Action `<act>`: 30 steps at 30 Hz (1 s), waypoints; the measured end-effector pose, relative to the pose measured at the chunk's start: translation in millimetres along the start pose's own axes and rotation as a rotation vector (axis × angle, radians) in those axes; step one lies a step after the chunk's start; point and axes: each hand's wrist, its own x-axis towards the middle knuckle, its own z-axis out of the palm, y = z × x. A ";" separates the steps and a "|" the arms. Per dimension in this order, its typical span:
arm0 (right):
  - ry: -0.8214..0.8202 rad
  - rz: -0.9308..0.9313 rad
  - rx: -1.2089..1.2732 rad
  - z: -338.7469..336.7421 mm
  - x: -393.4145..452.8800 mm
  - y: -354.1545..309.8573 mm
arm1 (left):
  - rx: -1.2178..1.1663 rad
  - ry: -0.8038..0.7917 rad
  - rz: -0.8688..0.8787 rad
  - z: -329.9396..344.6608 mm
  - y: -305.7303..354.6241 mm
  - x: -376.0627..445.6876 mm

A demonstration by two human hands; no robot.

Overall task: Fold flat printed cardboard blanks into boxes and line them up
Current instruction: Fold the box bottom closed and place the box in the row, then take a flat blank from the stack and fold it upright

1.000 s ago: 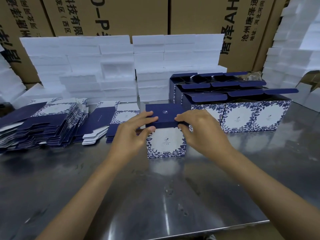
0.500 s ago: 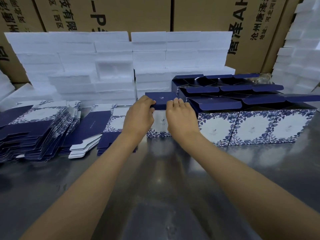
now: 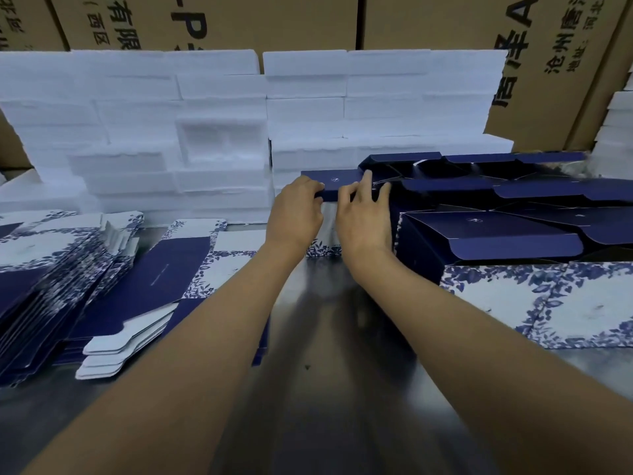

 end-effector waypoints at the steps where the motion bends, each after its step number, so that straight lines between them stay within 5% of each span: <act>1: -0.004 -0.011 -0.029 1.4 2.6 -0.6 | -0.001 0.002 0.002 1.9 -1.2 2.8; 9: -0.083 0.017 0.029 -2.1 -2.9 -6.1 | 0.126 -0.089 -0.027 -3.3 -1.3 13.6; 12: -0.112 0.081 0.349 -18.6 -27.5 -11.1 | 0.065 -0.131 0.029 -17.5 -6.2 -1.9; 15: -0.021 -0.032 0.679 -25.2 -66.7 -20.5 | -0.124 0.004 -0.085 -41.8 -27.8 -42.2; 21: -0.438 -0.174 1.222 -41.0 -121.7 -44.6 | 0.006 -0.271 -0.384 -88.9 -71.6 -118.3; 30: -0.444 -0.116 1.182 -66.5 -149.0 -64.3 | -0.076 -0.235 -0.462 -112.0 -64.7 -172.0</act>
